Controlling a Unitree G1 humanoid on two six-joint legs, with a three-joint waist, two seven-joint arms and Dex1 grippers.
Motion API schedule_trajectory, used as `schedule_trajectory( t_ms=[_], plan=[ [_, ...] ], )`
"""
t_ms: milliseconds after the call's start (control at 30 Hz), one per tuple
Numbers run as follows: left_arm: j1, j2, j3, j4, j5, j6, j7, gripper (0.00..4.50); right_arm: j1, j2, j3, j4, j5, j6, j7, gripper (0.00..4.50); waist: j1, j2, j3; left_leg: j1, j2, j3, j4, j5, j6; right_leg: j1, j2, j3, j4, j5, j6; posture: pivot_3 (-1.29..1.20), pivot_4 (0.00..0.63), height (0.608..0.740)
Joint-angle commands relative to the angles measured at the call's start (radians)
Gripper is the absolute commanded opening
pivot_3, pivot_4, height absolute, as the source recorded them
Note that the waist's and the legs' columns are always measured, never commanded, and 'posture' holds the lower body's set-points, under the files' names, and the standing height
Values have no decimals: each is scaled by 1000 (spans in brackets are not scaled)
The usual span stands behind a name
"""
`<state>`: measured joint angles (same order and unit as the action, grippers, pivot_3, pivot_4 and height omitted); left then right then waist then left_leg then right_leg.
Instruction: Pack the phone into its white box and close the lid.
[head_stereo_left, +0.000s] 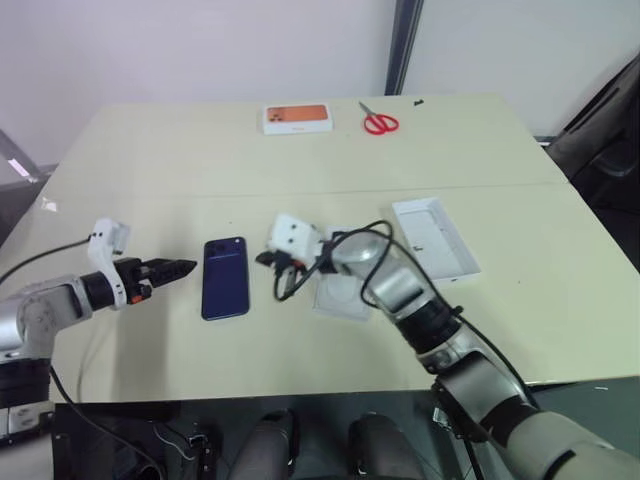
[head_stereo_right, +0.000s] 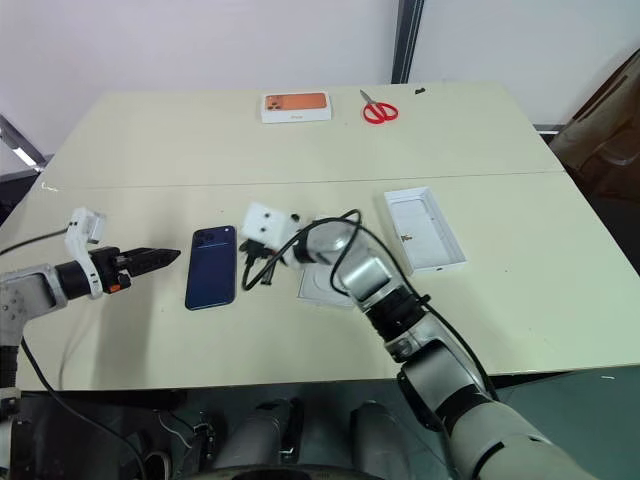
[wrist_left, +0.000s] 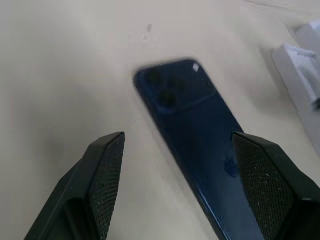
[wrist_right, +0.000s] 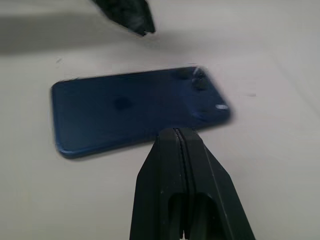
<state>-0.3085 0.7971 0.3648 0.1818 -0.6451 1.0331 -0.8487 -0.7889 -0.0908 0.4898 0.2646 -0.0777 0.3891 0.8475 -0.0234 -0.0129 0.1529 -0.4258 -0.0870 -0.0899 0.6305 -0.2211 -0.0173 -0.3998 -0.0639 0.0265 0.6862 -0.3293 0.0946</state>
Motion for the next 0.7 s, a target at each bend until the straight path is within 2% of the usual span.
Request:
schedule_trajectory(
  t_ms=[33,267,367,700],
  plan=[
    [31,30,8,-21,-20,63,0,3574,-53,51,29,49,-32,31,-26,28,-2,0,0,0,0,0,0,0,0,0,0,0,0,0,0,0,150,734],
    [28,-56,-42,-30,-42,158,46,3574,-106,71,93,183,-109,71,-30,28,9,0,-1,1,-1,-1,0,0,-1,2,-1,-1,0,0,0,0,150,734],
    [29,-83,-87,-33,-25,156,53,3574,-114,69,85,198,-119,68,-35,28,10,1,-1,2,-1,-1,0,0,-1,3,-1,0,0,0,0,0,150,734],
    [-55,-203,-120,45,-24,200,91,3574,-108,61,77,209,-140,56,-43,28,16,6,-5,9,-2,-1,-1,0,0,10,-2,-1,-1,0,0,0,150,734]
  ],
)
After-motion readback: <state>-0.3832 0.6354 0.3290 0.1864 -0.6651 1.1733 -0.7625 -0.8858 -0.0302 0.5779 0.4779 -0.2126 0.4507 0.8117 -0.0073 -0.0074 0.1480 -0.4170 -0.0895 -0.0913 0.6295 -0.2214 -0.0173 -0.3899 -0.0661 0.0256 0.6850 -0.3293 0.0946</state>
